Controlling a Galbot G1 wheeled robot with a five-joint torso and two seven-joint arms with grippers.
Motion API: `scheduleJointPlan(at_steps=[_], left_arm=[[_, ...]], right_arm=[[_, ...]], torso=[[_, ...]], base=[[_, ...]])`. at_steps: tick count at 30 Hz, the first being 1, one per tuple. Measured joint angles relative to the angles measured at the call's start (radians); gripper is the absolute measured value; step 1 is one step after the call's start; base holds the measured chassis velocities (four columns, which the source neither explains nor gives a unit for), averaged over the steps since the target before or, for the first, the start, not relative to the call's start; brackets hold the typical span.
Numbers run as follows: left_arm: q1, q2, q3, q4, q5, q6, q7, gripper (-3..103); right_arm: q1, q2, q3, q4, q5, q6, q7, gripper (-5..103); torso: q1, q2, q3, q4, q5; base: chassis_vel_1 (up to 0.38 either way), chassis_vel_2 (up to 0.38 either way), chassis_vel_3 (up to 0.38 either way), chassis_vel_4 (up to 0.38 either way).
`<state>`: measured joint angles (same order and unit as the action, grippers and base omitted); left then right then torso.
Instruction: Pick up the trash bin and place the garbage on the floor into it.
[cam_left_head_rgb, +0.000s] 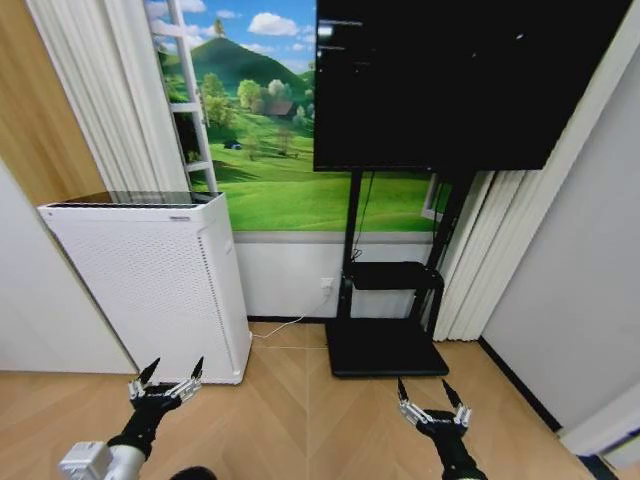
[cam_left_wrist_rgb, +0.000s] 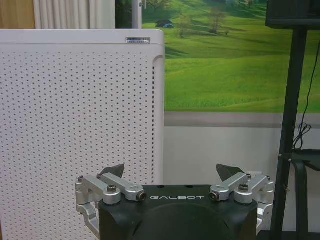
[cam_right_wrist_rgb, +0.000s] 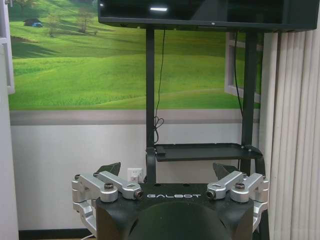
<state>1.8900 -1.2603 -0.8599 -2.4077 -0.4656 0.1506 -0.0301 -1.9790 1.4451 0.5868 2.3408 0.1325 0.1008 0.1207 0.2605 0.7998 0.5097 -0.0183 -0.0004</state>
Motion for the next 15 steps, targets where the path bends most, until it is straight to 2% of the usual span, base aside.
scheduleJointPlan(at_steps=[3,15], left_arm=[[0.000,0.000,0.000,0.000,0.000,0.000,0.000,100],[0.000,0.000,0.000,0.000,0.000,0.000,0.000,100]], right_arm=[[0.000,0.000,0.000,0.000,0.000,0.000,0.000,100],[0.000,0.000,0.000,0.000,0.000,0.000,0.000,100]], torso=[[0.000,0.000,0.000,0.0002,0.0003],[0.000,-0.001,0.000,-0.0001,0.0005]], base=[[0.059,0.007,-0.043,-0.061],[-0.037,-0.025,0.045,0.035]])
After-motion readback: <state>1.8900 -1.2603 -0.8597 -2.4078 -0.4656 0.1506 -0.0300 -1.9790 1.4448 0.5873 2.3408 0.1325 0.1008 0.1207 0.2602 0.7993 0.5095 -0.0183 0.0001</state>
